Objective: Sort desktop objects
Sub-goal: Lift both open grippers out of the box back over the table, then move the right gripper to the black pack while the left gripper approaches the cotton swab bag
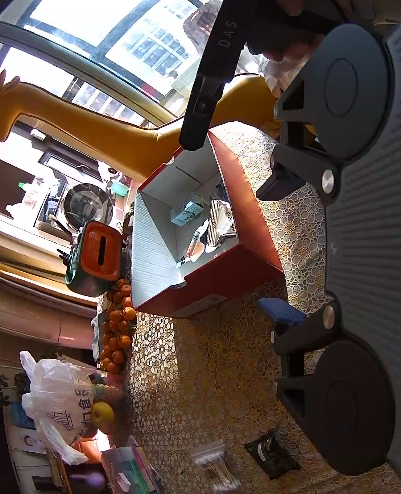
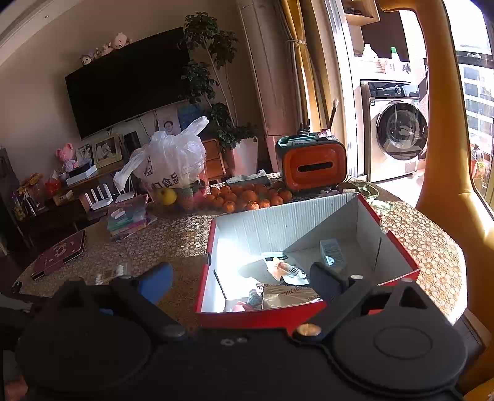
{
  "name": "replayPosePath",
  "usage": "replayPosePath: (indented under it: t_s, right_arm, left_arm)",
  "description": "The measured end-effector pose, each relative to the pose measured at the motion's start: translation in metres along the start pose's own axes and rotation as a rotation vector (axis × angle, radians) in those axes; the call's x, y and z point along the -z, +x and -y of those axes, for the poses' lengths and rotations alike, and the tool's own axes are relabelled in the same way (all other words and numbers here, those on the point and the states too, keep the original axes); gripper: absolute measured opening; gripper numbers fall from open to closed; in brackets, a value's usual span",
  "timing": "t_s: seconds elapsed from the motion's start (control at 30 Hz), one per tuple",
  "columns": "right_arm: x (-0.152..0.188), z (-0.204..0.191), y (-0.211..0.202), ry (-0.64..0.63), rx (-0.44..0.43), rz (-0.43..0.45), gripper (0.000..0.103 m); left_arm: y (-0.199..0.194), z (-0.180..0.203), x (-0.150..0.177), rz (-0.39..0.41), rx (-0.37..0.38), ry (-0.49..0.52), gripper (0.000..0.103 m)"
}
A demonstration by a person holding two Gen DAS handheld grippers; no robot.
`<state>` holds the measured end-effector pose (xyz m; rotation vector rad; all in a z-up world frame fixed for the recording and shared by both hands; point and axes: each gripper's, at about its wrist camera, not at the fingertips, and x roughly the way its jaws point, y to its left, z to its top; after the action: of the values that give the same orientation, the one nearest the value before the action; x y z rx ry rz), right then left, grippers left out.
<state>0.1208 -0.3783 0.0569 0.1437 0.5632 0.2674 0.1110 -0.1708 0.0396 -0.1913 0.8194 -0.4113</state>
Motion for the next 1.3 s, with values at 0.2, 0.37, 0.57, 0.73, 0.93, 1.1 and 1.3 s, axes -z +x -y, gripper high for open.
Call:
replayPosePath:
  t_s: [0.2,0.37,0.57,0.73,0.93,1.1,1.3]
  right_arm:
    - [0.011,-0.026,-0.002,-0.043,-0.03,-0.009,0.096]
    - [0.024,-0.052,0.001,-0.082,-0.056,-0.032,0.097]
    - [0.036,-0.083,0.005,-0.118,-0.1,-0.054,0.097]
    - [0.042,-0.107,0.012,-0.147,-0.113,-0.058,0.097]
    - [0.046,-0.134,0.019,-0.167,-0.144,-0.047,0.097]
    - [0.053,-0.154,0.026,-0.218,-0.164,-0.045,0.098]
    - [0.064,-0.173,0.043,-0.228,-0.186,-0.069,0.1]
  left_arm:
    - [-0.023,-0.029,0.008,0.018,-0.038,-0.034,0.07]
    - [-0.042,-0.051,0.014,0.037,-0.068,-0.05,0.07]
    - [-0.061,-0.072,0.022,0.059,-0.096,-0.043,0.07]
    - [-0.077,-0.092,0.027,0.076,-0.119,-0.044,0.07]
    - [-0.092,-0.118,0.032,0.098,-0.145,-0.057,0.07]
    - [-0.096,-0.139,0.036,0.097,-0.169,-0.072,0.074]
    - [-0.091,-0.171,0.041,0.079,-0.204,-0.12,0.082]
